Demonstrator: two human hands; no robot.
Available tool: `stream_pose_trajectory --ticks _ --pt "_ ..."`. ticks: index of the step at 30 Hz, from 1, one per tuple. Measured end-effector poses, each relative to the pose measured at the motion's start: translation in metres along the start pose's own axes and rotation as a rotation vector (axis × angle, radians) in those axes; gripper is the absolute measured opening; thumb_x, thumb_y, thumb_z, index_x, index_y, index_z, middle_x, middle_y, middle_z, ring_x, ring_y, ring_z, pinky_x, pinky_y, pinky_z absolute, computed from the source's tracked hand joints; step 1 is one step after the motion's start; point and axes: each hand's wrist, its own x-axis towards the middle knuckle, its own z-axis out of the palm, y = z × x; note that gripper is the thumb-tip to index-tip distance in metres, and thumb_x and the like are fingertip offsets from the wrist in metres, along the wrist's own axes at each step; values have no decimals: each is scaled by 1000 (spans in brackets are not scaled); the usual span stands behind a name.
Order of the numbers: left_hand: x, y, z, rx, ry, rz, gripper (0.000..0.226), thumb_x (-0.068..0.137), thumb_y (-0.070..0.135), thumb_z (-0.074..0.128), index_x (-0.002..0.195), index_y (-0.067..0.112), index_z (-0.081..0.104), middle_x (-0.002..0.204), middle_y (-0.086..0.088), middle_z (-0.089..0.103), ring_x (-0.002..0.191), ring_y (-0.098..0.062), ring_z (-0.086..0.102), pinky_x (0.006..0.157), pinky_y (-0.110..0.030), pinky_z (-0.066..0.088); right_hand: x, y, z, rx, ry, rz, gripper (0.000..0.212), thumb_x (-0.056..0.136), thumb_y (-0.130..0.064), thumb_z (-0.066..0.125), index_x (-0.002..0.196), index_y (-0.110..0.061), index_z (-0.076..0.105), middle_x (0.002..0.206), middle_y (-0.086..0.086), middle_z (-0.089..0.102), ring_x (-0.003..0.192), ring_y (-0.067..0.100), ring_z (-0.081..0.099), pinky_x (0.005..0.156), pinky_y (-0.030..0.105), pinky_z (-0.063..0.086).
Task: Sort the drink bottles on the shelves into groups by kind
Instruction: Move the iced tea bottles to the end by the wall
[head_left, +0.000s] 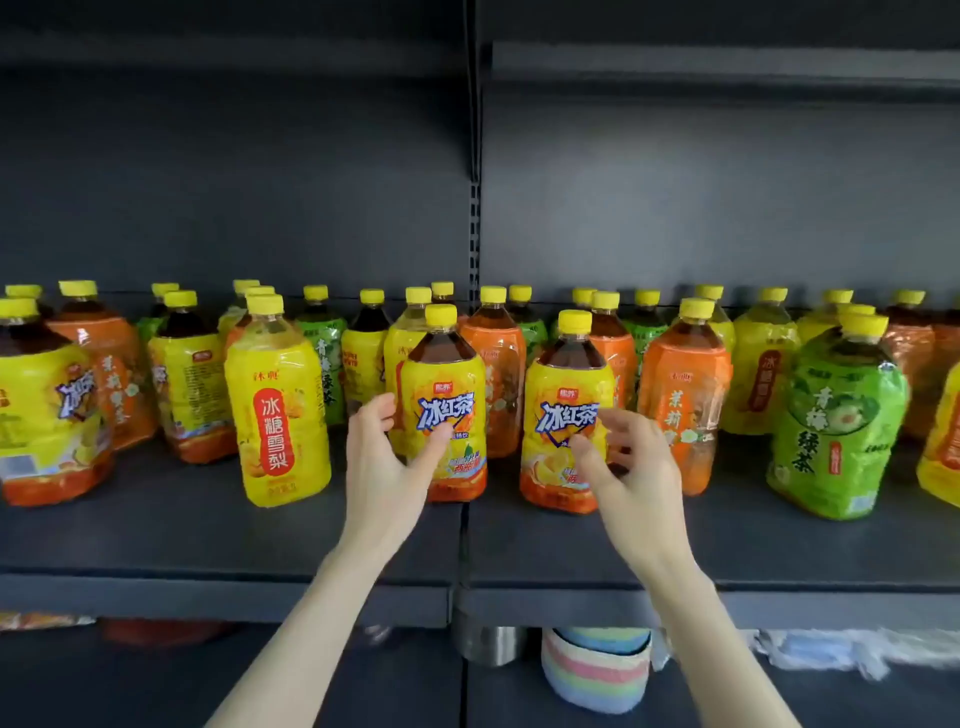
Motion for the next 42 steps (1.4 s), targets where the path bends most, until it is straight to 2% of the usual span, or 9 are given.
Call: stream_pose_trajectory --ticks 3,7,11,16,19,23,31,36,42 --pt "24 -7 10 -147 -86 -133 80 73 44 73 136 17 32 132 2 43 119 -11 46 93 -31 47 17 11 19 -43 118 29 60 83 -39 71 130 -14 45 128 2 46 121 20 45 101 42 43" --pt "30 -16 23 -303 -196 -244 57 77 38 71 122 29 36 118 7 57 110 -10 57 74 -16 49 24 25 40 162 116 202 95 64 -65 73 138 -23 32 133 1 49 123 18 51 98 47 49" --pt "36 -32 25 -259 -206 -277 68 60 62 75 113 32 46 109 13 61 107 -12 60 88 -35 52 28 37 53 155 117 243 100 62 -60 79 140 -24 30 126 -3 58 113 16 59 95 45 51" --pt "31 -35 25 -100 -179 -226 103 39 80 69 125 28 48 117 6 48 115 -16 50 92 -41 49 31 43 59 36 149 266 97 39 -81 76 117 -29 54 113 -3 63 107 22 61 88 45 54" --pt "25 -30 25 -272 -265 -261 92 52 64 79 129 31 43 118 10 56 109 -10 57 83 -29 54 24 40 58 124 119 261 85 43 -77 78 112 -35 52 114 -3 62 108 20 61 87 42 55" --pt "22 -20 23 -481 -311 -275 80 61 44 73 132 27 41 113 11 64 92 2 64 62 -10 51 18 24 50 344 57 263 66 58 -43 82 115 -27 53 106 -7 69 93 5 68 74 23 56" --pt "-8 20 26 -664 -276 -317 64 67 53 71 125 35 51 108 12 68 95 -9 68 69 -26 54 -12 5 -1 464 118 259 55 67 -39 76 116 -22 57 101 -6 73 90 9 71 69 21 56" --pt "-51 80 56 -702 -344 -271 37 60 52 60 96 43 54 79 32 67 75 7 66 54 -12 51 -33 2 -81 411 211 239 58 60 -55 74 109 -28 60 99 -6 73 88 12 71 71 29 58" --pt "-149 159 129 -800 -511 -237 50 60 56 70 104 35 61 96 11 73 87 -11 70 64 -25 56 -88 28 -217 303 307 279 57 58 -58 75 106 -33 60 100 -2 74 90 21 72 77 47 59"
